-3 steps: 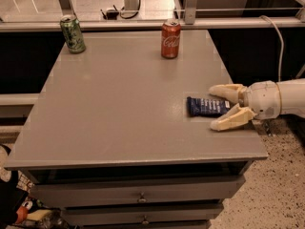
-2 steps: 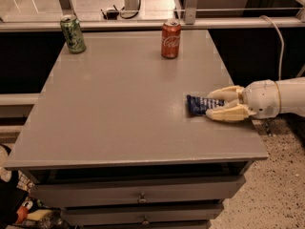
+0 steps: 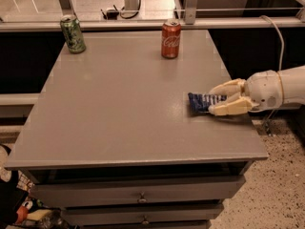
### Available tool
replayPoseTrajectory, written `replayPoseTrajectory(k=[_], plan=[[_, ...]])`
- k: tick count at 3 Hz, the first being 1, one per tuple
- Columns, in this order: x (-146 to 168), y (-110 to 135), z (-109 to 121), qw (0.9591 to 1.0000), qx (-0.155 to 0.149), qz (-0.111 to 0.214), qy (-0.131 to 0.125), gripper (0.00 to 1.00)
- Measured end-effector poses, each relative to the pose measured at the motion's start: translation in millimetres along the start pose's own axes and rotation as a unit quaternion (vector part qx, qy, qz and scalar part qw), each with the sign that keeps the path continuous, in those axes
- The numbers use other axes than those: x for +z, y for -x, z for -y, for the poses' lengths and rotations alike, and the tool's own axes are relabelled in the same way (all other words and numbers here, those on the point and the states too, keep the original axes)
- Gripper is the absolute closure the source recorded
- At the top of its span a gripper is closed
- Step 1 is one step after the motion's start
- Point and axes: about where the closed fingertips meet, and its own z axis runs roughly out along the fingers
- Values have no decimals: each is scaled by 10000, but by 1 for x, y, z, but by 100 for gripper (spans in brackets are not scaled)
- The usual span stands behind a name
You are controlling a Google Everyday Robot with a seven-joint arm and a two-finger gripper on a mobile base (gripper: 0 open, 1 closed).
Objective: Move rxbar blueberry near green can
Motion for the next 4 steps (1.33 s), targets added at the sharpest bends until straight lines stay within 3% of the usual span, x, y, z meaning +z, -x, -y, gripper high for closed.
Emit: replayPoseTrajectory(k=[1,2,3,4], plan=[[-14,41,30,9990,21,-338,-279,100],[-14,80,55,9971,63,-433,-616,100],[2,110,56,9942,36,-476,-966,100],[41,157,45,9912,-182,-200,-1294,100]])
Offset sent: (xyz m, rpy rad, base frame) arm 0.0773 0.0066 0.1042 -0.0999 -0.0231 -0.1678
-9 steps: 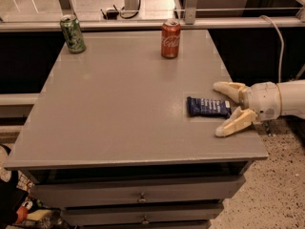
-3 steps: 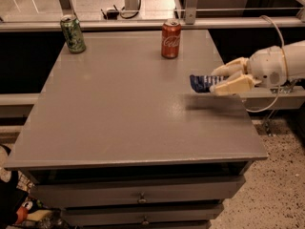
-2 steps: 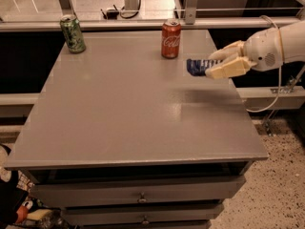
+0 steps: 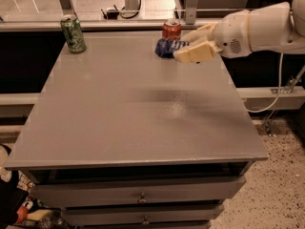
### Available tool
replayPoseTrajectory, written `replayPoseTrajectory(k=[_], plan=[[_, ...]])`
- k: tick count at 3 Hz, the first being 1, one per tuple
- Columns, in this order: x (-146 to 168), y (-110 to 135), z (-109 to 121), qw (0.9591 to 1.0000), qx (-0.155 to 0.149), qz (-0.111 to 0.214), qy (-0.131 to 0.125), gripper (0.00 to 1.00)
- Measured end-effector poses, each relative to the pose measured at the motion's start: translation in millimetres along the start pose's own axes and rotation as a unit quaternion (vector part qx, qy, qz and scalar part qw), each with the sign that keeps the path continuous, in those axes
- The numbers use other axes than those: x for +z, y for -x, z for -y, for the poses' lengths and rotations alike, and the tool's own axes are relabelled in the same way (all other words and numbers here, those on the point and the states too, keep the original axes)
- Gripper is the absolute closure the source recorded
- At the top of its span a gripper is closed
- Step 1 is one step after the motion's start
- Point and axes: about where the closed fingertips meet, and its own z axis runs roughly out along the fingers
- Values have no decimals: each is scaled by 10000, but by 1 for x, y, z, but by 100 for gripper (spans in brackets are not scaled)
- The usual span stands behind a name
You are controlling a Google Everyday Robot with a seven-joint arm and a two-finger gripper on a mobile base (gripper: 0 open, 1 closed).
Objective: Move rxbar blueberry near green can
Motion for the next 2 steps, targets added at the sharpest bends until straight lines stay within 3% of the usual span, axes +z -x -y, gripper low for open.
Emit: replayPoseTrajectory(k=[1,2], plan=[[43,48,-11,9989,-213,401,-121,100],[43,48,-11,9989,-211,398,-121,100]])
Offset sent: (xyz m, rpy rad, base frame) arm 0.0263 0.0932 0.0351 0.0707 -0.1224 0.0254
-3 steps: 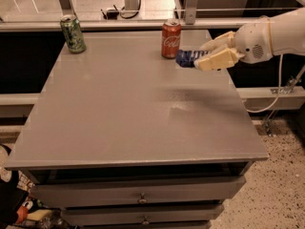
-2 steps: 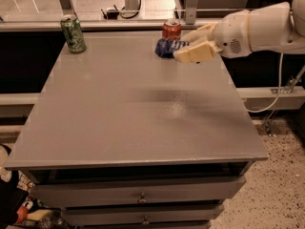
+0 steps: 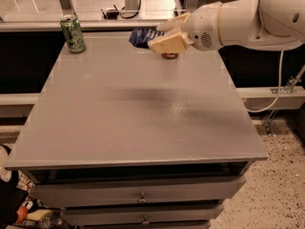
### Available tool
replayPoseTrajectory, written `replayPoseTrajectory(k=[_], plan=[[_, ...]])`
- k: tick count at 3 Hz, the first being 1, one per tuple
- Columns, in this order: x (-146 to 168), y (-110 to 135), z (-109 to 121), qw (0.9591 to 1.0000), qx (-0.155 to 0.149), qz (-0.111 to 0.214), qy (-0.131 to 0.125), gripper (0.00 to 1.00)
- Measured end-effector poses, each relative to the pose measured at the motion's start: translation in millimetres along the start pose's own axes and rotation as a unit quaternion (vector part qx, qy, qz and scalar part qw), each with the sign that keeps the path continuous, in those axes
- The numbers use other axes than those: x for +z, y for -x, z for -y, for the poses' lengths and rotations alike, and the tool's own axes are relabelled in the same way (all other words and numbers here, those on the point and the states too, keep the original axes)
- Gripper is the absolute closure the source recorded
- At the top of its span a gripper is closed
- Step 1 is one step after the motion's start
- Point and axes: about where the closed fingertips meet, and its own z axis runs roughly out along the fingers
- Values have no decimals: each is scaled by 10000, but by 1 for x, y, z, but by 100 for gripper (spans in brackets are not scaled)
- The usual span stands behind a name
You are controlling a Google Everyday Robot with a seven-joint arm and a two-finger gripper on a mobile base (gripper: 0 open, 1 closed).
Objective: Move rxbar blueberry near green can
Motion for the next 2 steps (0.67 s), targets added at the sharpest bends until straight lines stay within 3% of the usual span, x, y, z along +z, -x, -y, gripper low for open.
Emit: replayPoseTrajectory(k=[1,2], plan=[[32,4,14,9997,115,-199,36,100],[94,9,40,9962,327,-809,-60,100]])
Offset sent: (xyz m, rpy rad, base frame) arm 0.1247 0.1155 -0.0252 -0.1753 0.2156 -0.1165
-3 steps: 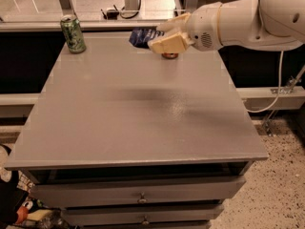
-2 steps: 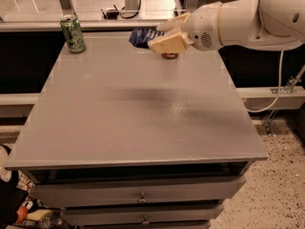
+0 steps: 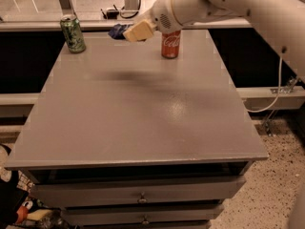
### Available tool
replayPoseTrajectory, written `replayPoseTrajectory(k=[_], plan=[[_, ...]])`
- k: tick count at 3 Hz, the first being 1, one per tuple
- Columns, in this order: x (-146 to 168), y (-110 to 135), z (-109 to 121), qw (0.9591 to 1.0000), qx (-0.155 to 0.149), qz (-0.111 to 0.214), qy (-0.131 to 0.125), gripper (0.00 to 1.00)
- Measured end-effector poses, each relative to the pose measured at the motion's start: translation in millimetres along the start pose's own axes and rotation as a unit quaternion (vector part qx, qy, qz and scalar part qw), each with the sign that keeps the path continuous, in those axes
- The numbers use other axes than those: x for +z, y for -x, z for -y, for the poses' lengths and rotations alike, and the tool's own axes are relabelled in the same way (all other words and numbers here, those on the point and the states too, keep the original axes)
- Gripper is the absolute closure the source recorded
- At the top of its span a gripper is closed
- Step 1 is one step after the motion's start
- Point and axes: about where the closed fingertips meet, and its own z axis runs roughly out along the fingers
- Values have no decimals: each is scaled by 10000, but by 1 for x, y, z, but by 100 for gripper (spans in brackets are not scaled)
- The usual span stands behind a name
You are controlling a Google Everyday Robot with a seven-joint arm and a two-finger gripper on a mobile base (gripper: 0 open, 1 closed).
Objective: Move rxbar blueberry near green can
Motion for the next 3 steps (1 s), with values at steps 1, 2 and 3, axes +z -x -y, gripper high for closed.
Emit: replayPoseTrajectory(k=[1,2,3], plan=[[66,18,3,9995,254,-194,83,100],[98,27,2,9991,382,-127,156,100],[131,25,2,9983,521,126,238,100]])
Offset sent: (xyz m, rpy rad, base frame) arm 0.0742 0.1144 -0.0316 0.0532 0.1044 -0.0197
